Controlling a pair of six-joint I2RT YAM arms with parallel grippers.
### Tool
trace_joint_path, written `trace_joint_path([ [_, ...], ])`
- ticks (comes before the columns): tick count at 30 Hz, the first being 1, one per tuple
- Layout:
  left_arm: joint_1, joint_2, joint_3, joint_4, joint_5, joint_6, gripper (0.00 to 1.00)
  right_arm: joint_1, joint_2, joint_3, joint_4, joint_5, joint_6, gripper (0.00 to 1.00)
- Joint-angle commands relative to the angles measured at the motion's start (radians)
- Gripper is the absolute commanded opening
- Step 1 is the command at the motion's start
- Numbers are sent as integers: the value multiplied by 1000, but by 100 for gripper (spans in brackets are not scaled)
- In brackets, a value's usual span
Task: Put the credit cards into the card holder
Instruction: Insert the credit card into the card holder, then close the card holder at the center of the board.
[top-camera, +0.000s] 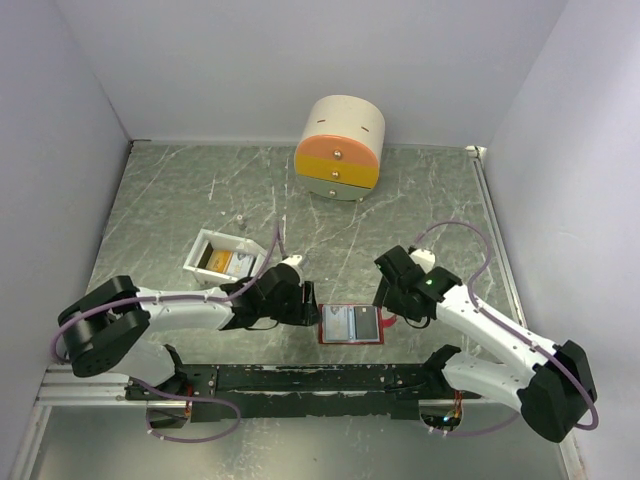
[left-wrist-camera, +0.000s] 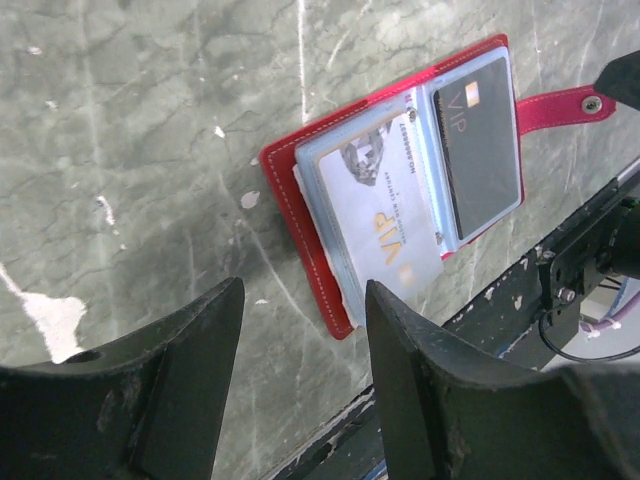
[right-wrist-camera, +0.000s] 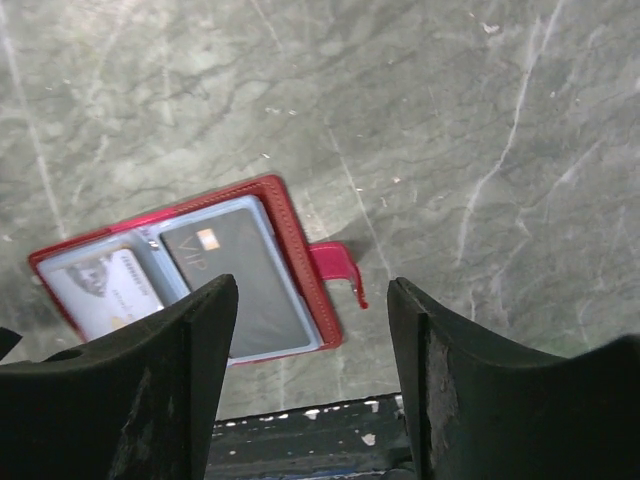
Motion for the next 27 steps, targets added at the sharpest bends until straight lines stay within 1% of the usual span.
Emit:
trace_joint_path([
  [1,5,48,-6,112,94,-12,64,-14,12,-43,12,-5,-23,60],
  [3,5,68,3,114,106,-16,66,-16,11,-60,25,-15,-23,56],
  [7,6,98,8,119,123,-34,68,-18,18,-90,54,-31,-29,53],
  [8,6,106,10,121,125,-44,68,-18,21,-92,60,-34,-33,50],
  [16,9,168,22,185,186,-94,67,-17,17,-138,156,-104,-54,12],
  [19,15,159,11,228,202,-118,67,-17,17,-156,200,-140,-62,1],
  [27,28,124,2,381,286,-172,64,-12,-13,-217,330,-247,-52,0],
])
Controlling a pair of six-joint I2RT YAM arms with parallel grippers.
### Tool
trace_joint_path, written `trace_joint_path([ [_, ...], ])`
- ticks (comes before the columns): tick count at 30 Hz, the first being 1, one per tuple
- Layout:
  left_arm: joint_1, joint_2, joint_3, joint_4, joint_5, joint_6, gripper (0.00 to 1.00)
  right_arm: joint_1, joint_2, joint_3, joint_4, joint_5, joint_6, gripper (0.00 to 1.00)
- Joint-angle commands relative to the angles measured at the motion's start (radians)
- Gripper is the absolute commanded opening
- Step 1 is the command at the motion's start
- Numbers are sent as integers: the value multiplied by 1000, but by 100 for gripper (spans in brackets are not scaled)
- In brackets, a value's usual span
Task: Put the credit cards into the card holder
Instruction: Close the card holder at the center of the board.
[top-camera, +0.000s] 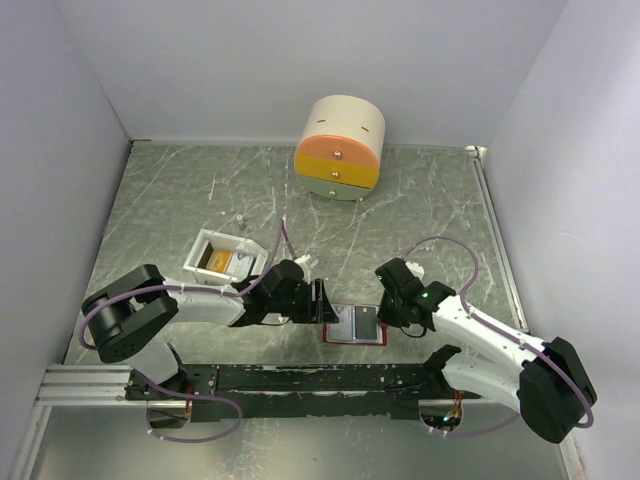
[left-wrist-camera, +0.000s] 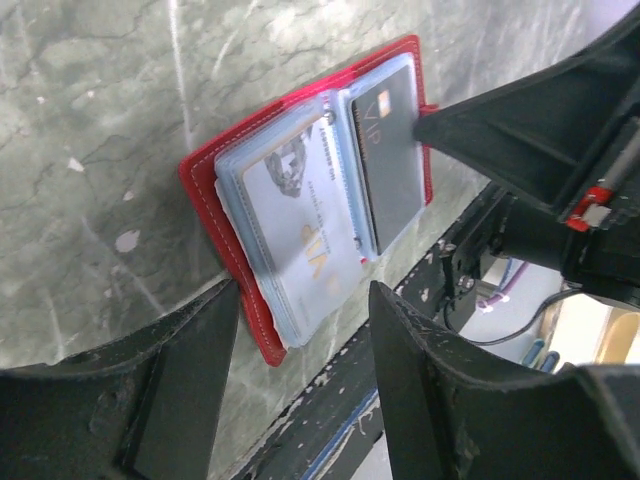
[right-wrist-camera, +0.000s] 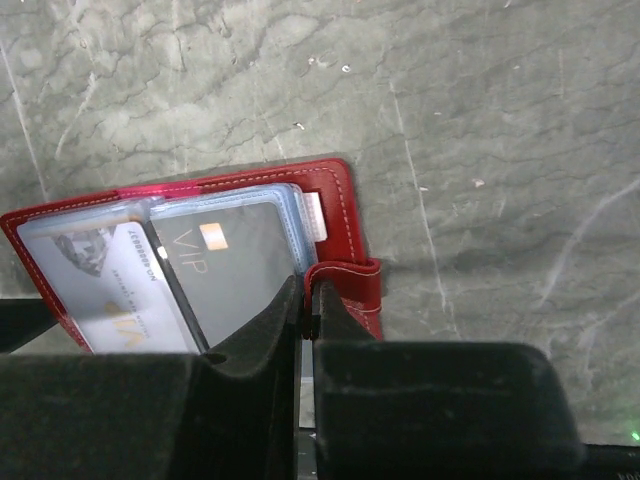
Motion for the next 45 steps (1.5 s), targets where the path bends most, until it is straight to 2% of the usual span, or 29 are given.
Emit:
trace_joint_path([
  [1,2,-28,-7,157,85,-41,64,3,-24,-41,118,-93,6,0],
  [11,2,-86,-30,232,116,-61,62,19,7,-40,210,-141,2,0],
  [24,2,-125,-22,131,56,-17,60,94,46,1,282,-166,39,0],
  [31,2,-54,17,90,16,50,58,94,-17,-10,170,-67,28,0],
  [38,0,6,79,95,1,101,57,94,-107,-66,200,-66,33,0],
  [45,0,83,106,138,37,115,56,94,-99,-69,216,-68,23,0],
])
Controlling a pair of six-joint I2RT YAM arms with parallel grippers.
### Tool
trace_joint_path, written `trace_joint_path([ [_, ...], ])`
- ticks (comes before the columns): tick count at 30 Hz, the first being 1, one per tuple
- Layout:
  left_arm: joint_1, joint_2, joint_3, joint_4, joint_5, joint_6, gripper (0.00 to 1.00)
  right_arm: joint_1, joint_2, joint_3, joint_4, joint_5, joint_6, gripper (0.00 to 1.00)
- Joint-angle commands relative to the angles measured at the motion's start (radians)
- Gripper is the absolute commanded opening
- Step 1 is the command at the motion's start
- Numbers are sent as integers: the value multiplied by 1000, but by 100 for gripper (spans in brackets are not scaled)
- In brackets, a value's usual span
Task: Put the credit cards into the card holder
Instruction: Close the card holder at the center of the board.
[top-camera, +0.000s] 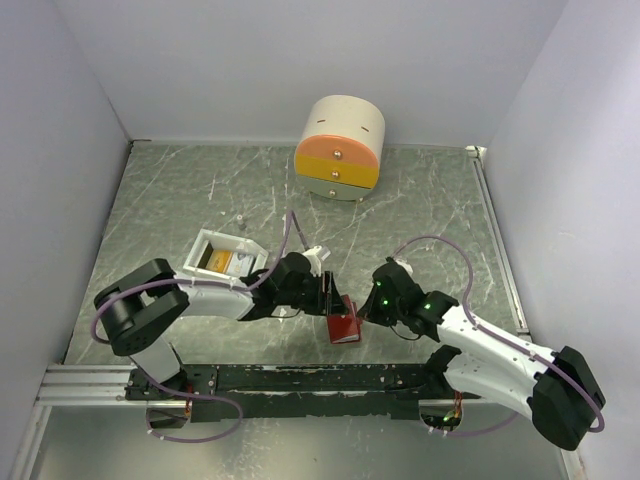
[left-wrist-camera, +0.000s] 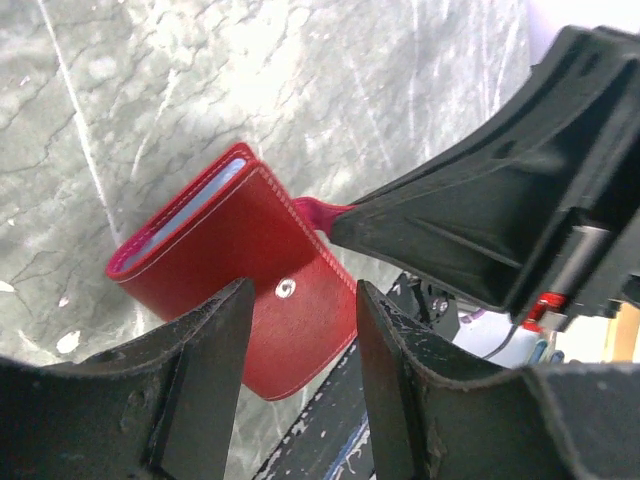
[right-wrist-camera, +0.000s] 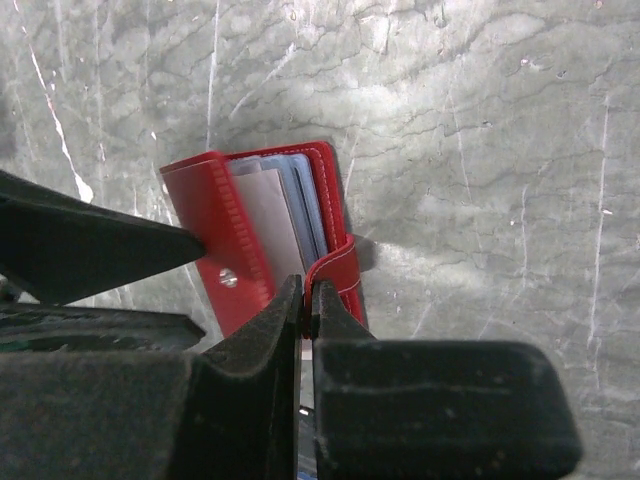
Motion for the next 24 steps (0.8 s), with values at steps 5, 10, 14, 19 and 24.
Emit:
trace_joint_path([
  [5,-4,22,46,-32,-34,59,55,4,-24,-17,-1,21,0,0],
  [10,-5,-15,50,-111,-117,76,50,4,-39,-14,-17,20,-5,0],
  [14,-12,12,75,-193,-149,103,35,4,-36,11,-28,18,-20,0],
  [19,-33,64,105,-193,-117,134,19,3,-18,42,-30,-6,-52,3],
  [24,-52,111,170,-285,-150,177,15,3,-1,69,-54,-36,-87,16],
])
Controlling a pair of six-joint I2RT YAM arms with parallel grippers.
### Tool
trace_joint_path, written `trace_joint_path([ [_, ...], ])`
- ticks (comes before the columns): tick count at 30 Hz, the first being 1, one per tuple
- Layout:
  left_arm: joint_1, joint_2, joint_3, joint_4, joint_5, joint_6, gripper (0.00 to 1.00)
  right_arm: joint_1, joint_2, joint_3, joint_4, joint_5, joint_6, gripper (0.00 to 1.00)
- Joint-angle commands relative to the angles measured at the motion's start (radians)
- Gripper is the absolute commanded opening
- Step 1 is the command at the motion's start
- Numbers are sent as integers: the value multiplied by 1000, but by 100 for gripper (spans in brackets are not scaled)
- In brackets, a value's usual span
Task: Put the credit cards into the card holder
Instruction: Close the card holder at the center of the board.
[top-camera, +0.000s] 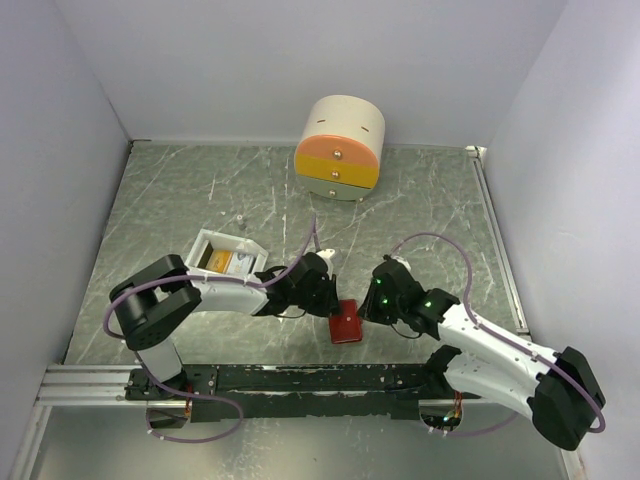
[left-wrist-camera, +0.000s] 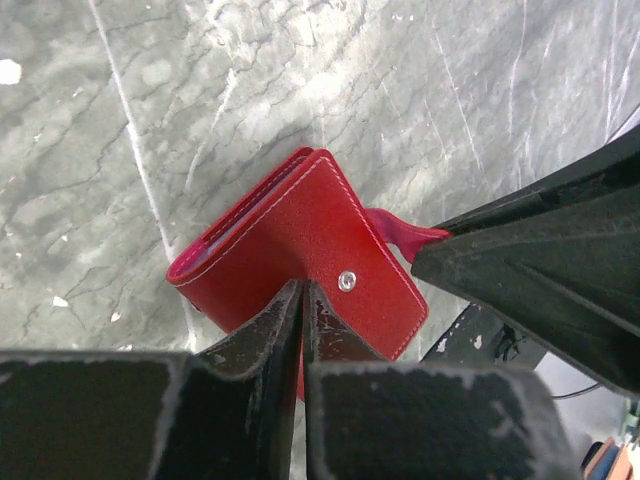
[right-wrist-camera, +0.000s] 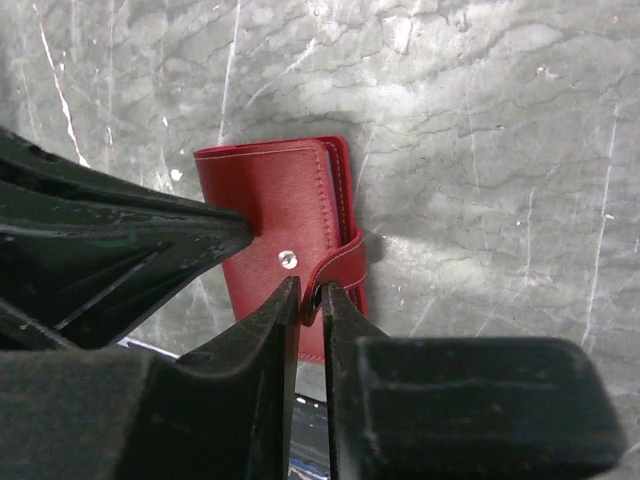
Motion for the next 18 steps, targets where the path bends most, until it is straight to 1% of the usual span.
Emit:
trace_joint_path([
  [1,-19,34,53,-80,-44,52,15,3,-1,52,-39,-19,-46,20],
  [3,-20,37,34,-55,-43,37,16,2,-17,64,-49,-19,-54,27],
  [4,-21,37,20,-39,-41,28,17,2,-25,67,-51,-20,-55,28],
  [12,-23,68,23,-72,-58,39,17,-7,-61,77,-98,21,-15,29],
  [14,-23,65,20,-74,-65,41,17,-18,-79,67,-126,55,18,27],
  [15,-23,64,19,-75,-66,41,18,-27,-86,57,-134,66,26,25],
  [16,-23,62,18,-77,-70,40,18,-36,-87,47,-133,70,31,20],
  [18,-23,60,14,-74,-71,40,17,-53,-84,34,-127,68,32,17],
])
